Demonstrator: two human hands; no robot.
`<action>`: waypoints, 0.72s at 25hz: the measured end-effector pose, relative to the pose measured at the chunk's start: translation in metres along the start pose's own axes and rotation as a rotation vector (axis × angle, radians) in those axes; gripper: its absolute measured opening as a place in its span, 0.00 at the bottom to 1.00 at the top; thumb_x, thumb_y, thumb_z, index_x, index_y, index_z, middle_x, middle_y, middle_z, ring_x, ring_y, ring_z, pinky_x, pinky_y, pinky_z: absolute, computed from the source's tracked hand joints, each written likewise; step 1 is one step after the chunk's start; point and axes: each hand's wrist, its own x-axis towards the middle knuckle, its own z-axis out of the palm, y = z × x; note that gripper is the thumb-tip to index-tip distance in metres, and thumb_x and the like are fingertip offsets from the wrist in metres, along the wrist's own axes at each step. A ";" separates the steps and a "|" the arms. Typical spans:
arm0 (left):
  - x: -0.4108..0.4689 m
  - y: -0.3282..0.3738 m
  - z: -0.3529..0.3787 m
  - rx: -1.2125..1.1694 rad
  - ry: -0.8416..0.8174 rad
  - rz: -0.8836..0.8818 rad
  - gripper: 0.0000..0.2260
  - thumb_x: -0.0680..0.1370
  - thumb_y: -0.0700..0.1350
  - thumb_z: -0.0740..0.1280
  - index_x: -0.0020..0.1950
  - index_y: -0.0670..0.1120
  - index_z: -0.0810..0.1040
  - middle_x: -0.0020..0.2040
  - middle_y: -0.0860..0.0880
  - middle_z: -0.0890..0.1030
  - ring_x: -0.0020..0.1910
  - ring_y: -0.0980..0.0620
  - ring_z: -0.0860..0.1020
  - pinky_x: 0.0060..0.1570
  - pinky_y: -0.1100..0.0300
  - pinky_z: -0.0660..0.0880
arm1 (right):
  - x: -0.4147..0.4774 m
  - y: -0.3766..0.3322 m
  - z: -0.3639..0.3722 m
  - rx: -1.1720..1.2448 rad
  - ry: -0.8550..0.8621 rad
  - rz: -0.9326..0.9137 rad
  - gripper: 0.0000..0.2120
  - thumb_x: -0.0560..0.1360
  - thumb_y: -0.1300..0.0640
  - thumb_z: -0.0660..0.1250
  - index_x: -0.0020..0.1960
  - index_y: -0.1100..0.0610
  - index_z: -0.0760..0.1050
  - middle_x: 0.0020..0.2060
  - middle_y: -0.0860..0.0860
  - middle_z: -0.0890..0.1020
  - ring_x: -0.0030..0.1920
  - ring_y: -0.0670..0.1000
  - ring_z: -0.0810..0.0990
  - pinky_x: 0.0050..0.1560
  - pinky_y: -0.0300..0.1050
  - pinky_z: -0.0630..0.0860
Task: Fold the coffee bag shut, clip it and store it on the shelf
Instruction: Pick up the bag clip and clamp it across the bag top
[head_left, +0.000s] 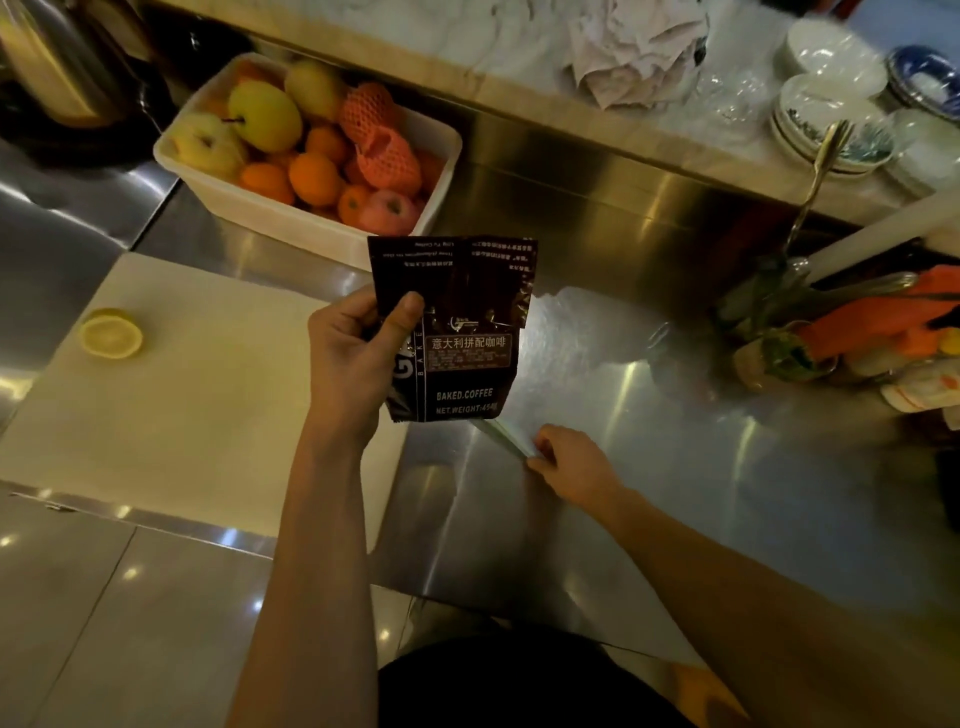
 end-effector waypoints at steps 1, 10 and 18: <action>0.002 -0.001 0.000 -0.004 -0.007 0.002 0.06 0.78 0.38 0.68 0.51 0.46 0.83 0.43 0.54 0.87 0.43 0.55 0.84 0.44 0.59 0.80 | -0.001 0.002 -0.001 0.071 0.016 0.031 0.07 0.76 0.52 0.67 0.50 0.54 0.74 0.45 0.54 0.80 0.44 0.55 0.80 0.46 0.49 0.77; 0.005 -0.010 0.027 -0.023 -0.069 -0.036 0.06 0.78 0.39 0.68 0.52 0.46 0.83 0.44 0.53 0.87 0.45 0.52 0.85 0.46 0.56 0.80 | -0.014 0.029 -0.024 0.449 0.189 0.261 0.07 0.75 0.55 0.69 0.49 0.56 0.73 0.42 0.54 0.81 0.39 0.51 0.80 0.34 0.38 0.74; -0.015 -0.012 0.077 -0.003 -0.085 -0.032 0.05 0.78 0.38 0.68 0.51 0.45 0.83 0.42 0.54 0.87 0.43 0.53 0.85 0.43 0.57 0.80 | -0.031 0.080 -0.036 0.581 0.199 0.339 0.08 0.79 0.57 0.64 0.53 0.62 0.70 0.41 0.54 0.77 0.37 0.49 0.78 0.34 0.39 0.76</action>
